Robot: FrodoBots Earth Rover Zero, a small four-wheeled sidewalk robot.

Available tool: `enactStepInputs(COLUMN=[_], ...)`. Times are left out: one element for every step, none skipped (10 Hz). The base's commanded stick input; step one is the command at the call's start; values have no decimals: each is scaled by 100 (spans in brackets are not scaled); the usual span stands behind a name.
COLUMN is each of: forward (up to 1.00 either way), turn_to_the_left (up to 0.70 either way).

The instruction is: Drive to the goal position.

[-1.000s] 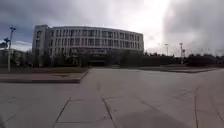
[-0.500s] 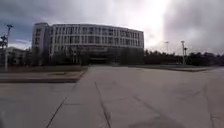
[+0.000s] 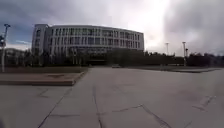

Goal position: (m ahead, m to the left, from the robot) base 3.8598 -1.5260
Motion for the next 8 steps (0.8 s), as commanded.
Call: enactStepInputs(forward=[70,70,70,70,70,70,70,70], turn_to_the_left=[0,0,0,0,0,0,0,0])
